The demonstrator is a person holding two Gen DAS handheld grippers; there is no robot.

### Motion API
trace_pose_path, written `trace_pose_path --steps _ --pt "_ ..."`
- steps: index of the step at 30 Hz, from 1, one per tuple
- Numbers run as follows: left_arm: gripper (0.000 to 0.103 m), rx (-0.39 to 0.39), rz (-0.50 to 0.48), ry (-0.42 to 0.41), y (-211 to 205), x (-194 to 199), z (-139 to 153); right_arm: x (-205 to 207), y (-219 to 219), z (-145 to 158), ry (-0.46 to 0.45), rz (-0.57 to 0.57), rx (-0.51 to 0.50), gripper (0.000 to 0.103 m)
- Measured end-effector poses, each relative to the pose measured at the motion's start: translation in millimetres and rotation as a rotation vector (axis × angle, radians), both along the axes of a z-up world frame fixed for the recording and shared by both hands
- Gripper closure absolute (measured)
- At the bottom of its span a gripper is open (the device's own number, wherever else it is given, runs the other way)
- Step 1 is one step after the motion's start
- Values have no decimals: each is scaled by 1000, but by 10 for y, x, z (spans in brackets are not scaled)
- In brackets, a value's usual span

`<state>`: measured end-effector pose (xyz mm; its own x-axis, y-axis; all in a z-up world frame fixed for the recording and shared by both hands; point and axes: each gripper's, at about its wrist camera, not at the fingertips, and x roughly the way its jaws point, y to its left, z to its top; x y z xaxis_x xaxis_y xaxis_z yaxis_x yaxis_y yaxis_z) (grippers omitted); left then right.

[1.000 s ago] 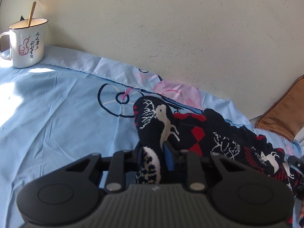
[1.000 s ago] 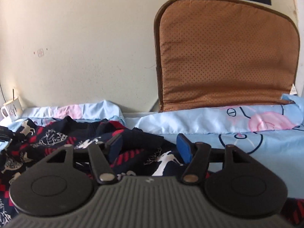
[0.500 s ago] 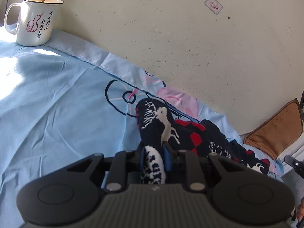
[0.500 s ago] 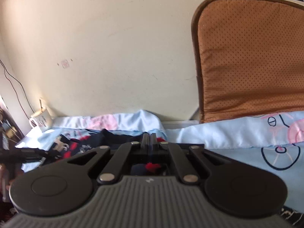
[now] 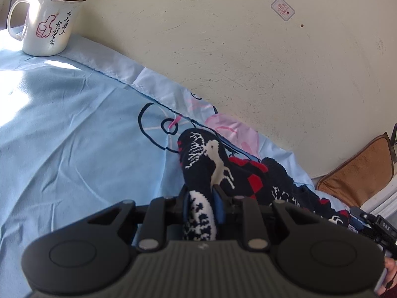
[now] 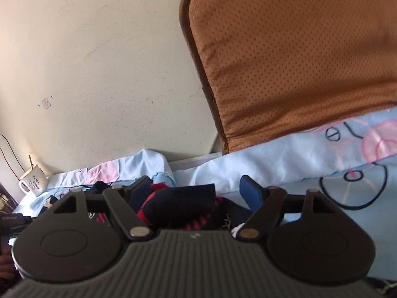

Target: Fold small clothes

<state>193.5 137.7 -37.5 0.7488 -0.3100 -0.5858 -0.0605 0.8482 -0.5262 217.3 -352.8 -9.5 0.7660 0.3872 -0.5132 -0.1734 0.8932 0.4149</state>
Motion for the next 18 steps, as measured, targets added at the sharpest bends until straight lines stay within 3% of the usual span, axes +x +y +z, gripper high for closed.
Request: trace_pose_path --steps 1,2,5,8,12,13,15,16,18 --pt "83 0 0 0 -4 2 1 43 53 -12 29 17 -20 83" --pt "83 5 0 0 -9 1 5 42 106 15 44 5 -52 93" --pt "84 42 -1 -8 -61 -13 34 -146 129 291 2 -14 -19 94" --pt "84 76 -8 -34 -107 -51 79 -409 158 791 0 3 30 94" --pt "84 61 -7 -38 -80 -58 86 -666 232 1265 -18 31 15 93" --pt "84 62 -4 -35 -78 -55 83 -649 244 1256 -7 -1 -20 91" --pt "84 88 2 -18 -97 -38 63 -563 316 1095 24 -97 -201 73" --pt "84 95 2 -10 -106 -30 52 -516 336 970 35 -143 -296 57" --pt "84 89 -1 -13 -92 -38 59 -510 303 765 46 -204 -343 56"
